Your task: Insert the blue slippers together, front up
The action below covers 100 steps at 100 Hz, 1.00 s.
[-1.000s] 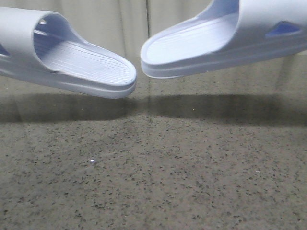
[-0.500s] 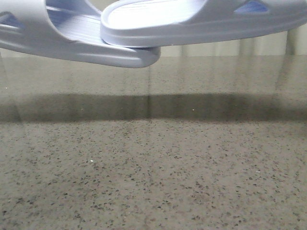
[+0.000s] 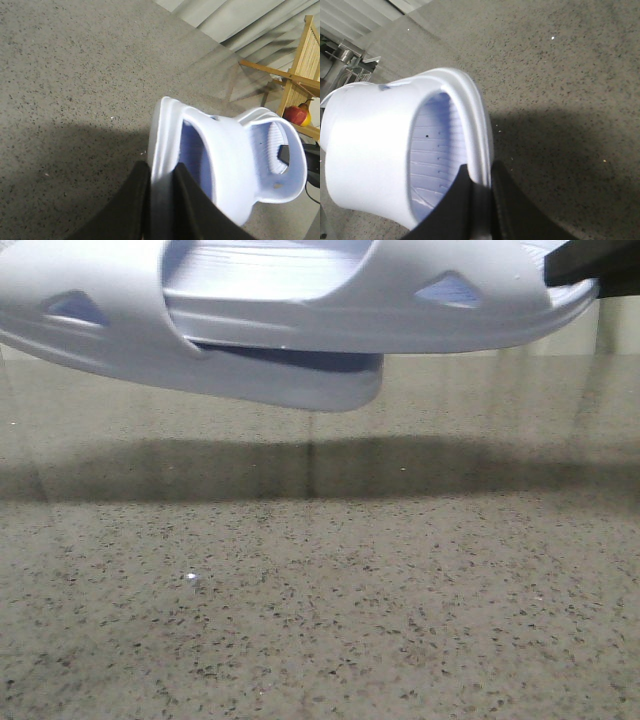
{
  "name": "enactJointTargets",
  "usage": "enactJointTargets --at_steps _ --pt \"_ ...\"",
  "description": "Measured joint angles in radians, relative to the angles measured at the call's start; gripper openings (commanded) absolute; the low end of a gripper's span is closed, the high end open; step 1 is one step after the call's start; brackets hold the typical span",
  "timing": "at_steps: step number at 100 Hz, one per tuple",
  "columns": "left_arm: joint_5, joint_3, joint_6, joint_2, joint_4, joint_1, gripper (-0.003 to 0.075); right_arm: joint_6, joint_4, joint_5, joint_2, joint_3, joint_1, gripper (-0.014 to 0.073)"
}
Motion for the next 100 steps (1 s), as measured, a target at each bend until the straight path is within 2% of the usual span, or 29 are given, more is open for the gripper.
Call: enactJointTargets --at_steps 39,100 --pt "-0.112 0.000 0.030 0.030 -0.048 -0.087 0.0015 -0.084 0.118 -0.108 0.130 0.000 0.150 -0.0107" --pt "-0.111 0.000 0.032 0.030 -0.058 -0.087 0.0015 -0.127 0.166 -0.141 0.137 0.000 0.206 -0.0107"
